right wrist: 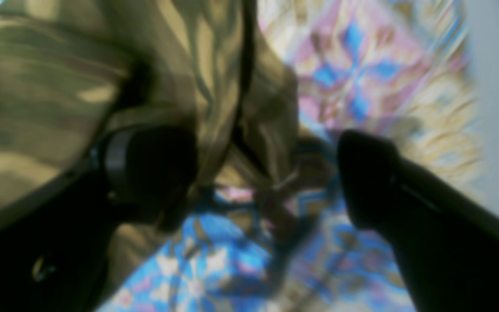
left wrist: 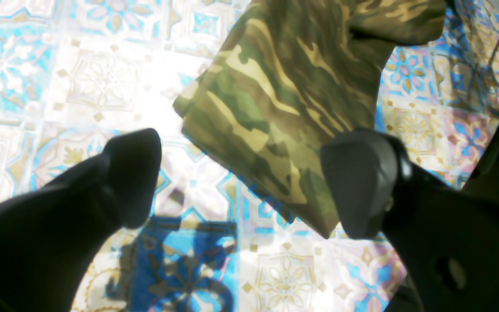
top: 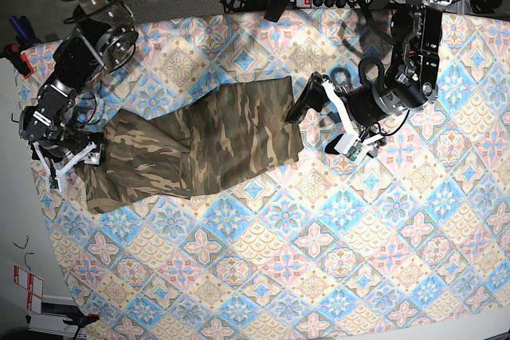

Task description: Fold the T-shirt properly

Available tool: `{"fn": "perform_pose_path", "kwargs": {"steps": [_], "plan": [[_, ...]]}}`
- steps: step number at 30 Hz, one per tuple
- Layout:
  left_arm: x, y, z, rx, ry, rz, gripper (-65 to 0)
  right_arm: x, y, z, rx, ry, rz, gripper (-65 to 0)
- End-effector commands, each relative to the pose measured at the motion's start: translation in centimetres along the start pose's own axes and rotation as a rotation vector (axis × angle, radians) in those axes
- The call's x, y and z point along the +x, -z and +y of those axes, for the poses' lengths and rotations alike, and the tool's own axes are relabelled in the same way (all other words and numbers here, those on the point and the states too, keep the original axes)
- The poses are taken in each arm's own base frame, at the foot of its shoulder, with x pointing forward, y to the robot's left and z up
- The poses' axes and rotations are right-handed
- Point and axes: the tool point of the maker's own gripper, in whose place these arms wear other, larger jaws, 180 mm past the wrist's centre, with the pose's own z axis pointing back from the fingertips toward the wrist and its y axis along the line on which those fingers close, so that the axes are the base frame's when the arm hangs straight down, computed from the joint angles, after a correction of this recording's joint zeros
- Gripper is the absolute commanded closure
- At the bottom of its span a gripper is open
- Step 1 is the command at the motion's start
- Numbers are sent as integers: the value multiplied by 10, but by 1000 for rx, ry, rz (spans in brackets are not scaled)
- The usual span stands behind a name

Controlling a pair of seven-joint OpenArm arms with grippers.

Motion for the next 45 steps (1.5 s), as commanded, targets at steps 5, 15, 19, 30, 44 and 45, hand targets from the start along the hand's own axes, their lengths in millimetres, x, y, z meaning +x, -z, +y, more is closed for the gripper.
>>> {"fn": "perform_pose_path", "kwargs": {"steps": [5, 15, 19, 30, 44, 45], "plan": [[16, -3, 0, -4, 13, -52, -562, 36, 14, -5, 88, 134, -135, -586], [11, -4, 0, 1, 6, -42, -562, 31, 35, 31, 232, 236, -140, -581], [10, -4, 1, 3, 4, -42, -562, 28, 36, 34, 236, 228, -131, -444], [-1, 1, 5, 2, -20, -11, -562, 9, 37, 43, 242, 146, 35, -23], [-34, 55, 0, -92, -110, 115, -421, 48, -47, -7, -159, -193, 64, -25], [-28, 59, -2, -98, -107, 103, -413, 48, -52, -3, -172, -214, 68, -25]]}}
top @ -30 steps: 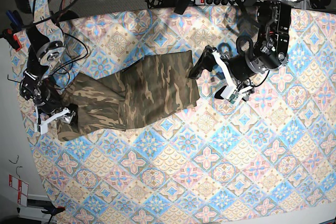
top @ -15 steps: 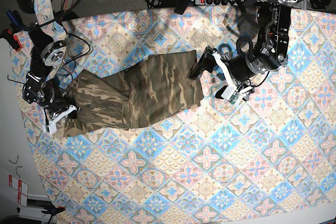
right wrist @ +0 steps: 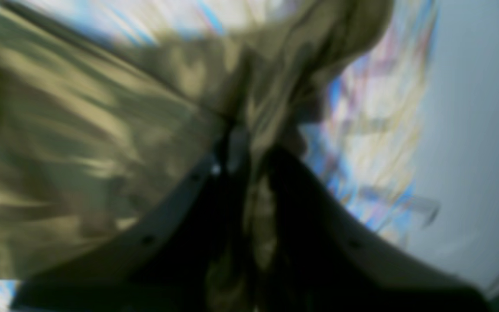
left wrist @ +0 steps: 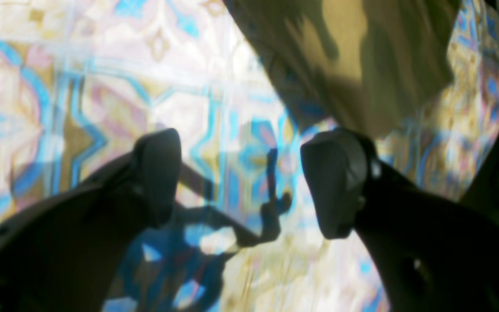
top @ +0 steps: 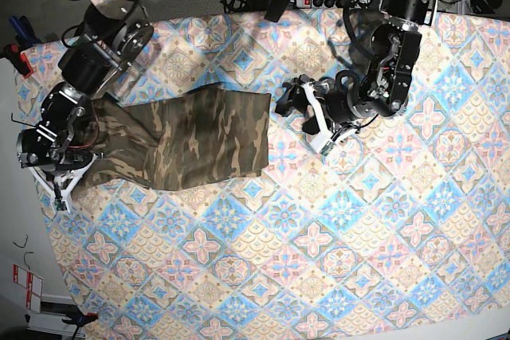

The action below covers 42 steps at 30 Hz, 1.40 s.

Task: Fold the T-shirt properly
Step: 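Fold the hem end over onto the stack with the right gripper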

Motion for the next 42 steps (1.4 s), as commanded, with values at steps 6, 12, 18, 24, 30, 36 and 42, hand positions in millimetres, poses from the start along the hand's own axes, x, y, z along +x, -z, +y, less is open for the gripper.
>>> {"fn": "perform_pose_path", "kwargs": {"steps": [6, 12, 18, 24, 30, 36, 42], "plan": [[56, 8, -13, -39, 34, -131, -408, 19, -35, 5, -98, -114, -13, -26], [68, 24, -11, -56, -5, -135, -406, 23, -63, 26, -140, -200, -9, -26], [57, 52, -14, -95, -81, -77, -403, 27, -89, 60, -155, -347, -11, -26], [61, 59, -27, -125, -65, -122, -403, 22, -93, 103, -93, -457, -10, -26], [63, 62, -31, -136, -86, -135, -403, 19, -98, 157, -5, -609, -50, -26], [61, 62, -31, -135, -86, -132, -403, 21, -110, 224, 104, -785, -123, -26], [54, 59, -28, -130, -106, -130, -403, 21, -126, 276, 184, -926, -192, -26]]}}
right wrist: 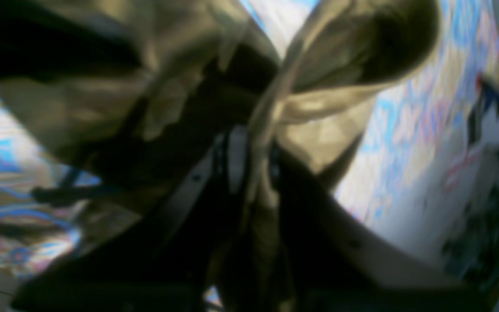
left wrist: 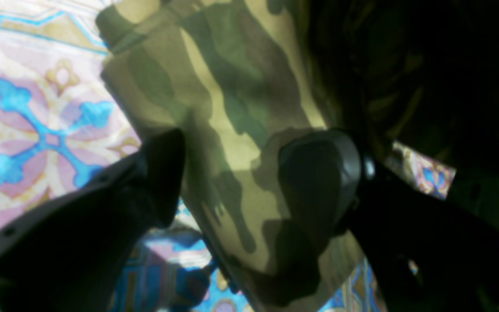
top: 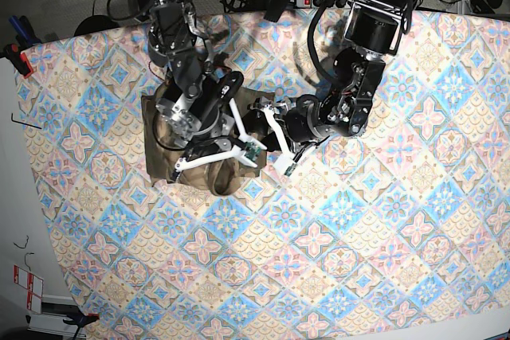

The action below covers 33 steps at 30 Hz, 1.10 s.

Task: Fold the T-shirt properly
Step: 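Fold the hem end over onto the stack with the right gripper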

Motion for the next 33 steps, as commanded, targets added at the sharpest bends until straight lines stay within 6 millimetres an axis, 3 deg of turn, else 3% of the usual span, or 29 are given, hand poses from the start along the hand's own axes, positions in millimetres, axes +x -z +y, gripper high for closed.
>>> {"fn": "perform_pose_path", "kwargs": {"steps": [1, 4, 7, 14, 18, 24, 30, 33], "plan": [[18, -5, 1, -5, 5, -58, -403, 16, -6, -4, -20, -17, -46, -26], [11, -14, 13, 25, -47, -79, -403, 32, -8, 10, 1, -73, -84, -26], [10, -25, 17, 47, -62, -108, -403, 36, -6, 16, 15, -95, -87, -26], [25, -80, 8, 92, -49, -273, -407, 26, 12, 34, 77, -117, -34, -26], [29, -106, 15, 133, -78, -346, -407, 26, 22, 47, 120, -127, -44, -41], [8, -126, 31, 195, -104, -328, -407, 50, 24, 60, 164, -102, -92, -179], [2, -129, 33, 202, -102, -310, -407, 80, 25, 33, 114, -111, -148, -305], [2, -129, 33, 202, -102, -309, -406, 96, 18, 28, 90, -156, -185, -342]]}}
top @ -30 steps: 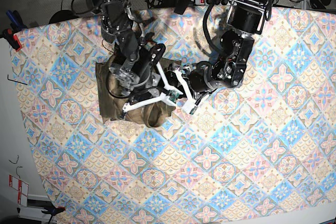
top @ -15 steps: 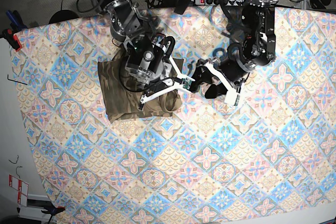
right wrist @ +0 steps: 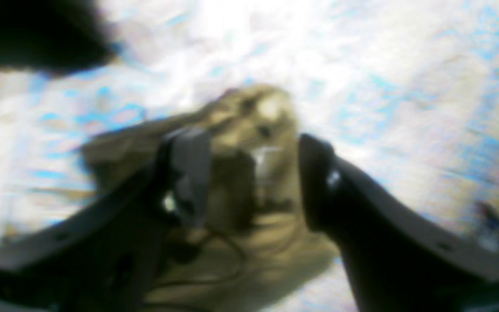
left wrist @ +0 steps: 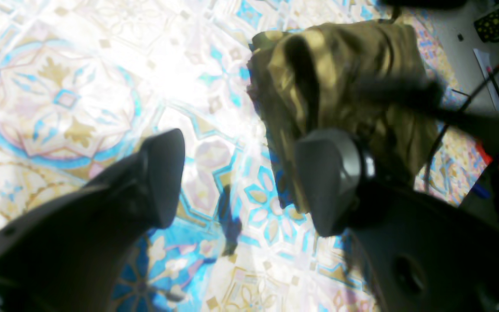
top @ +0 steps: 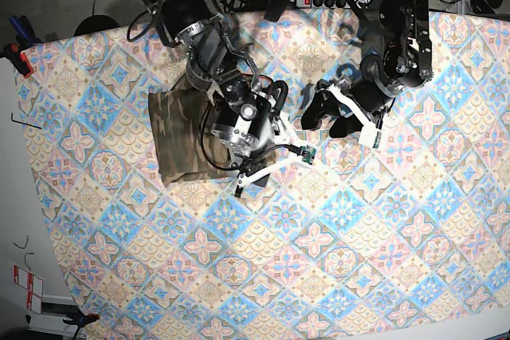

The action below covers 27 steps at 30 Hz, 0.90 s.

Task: Fold the T-shirt properly
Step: 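Fold the hem end over onto the stack with the right gripper, then press and tuck the folded bundle edges with both grippers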

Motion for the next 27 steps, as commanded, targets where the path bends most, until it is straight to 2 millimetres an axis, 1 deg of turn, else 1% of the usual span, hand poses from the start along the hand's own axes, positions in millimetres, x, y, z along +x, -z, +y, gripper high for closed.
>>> {"fn": "perform_pose_path", "kwargs": {"steps": [1, 3, 4, 5, 6, 8, 10, 13, 14, 15, 17, 19, 20, 21, 23, 25, 26, 27], "plan": [[15, -1, -4, -17, 14, -48, -405, 23, -9, -8, -23, -5, -73, -347], [15, -1, -5, -20, 17, -47, -404, 30, -18, -16, -56, -8, -99, -336], [19, -2, -8, -22, 33, -51, -404, 33, -24, -20, -74, -3, -115, -322], [21, -4, -11, -25, 53, -45, -403, 33, -30, -28, -99, 10, -125, -304], [22, -6, -17, -37, 86, -29, -403, 28, -35, -38, -127, 35, -122, -283], [31, -10, -34, -73, 171, -14, -403, 7, -40, -60, -186, 100, -86, -232], [43, -15, -58, -122, 273, -14, -403, -23, -39, -71, -217, 169, -18, -169], [45, -15, -84, -189, 364, 10, -403, -61, -41, -88, -268, 249, 72, -86], [46, -13, -90, -208, 391, 20, -402, -72, -42, -92, -280, 275, 95, -64], [42, -8, -99, -237, 418, 53, -402, -85, -43, -96, -290, 303, 125, -42], [34, 0, -112, -281, 461, 108, -401, -107, -44, -101, -306, 354, 168, -29], [26, 6, -126, -325, 497, 151, -397, -123, -45, -104, -314, 377, 194, -30], [23, 9, -134, -350, 517, 164, -382, -128, -46, -106, -320, 378, 204, -30], [20, 12, -144, -383, 544, 179, -345, -134, -47, -107, -325, 380, 215, -30], [10, 20, -158, -423, 596, 216, -232, -138, -48, -110, -332, 376, 225, -30], [-5, 32, -162, -437, 620, 269, -91, -142, -46, -109, -327, 370, 237, -30], [-11, 40, -163, -440, 624, 291, -38, -143, -43, -107, -316, 369, 242, -30], [-20, 48, -162, -437, 624, 324, 0, -145, -38, -103, -297, 369, 252, -30]]}}
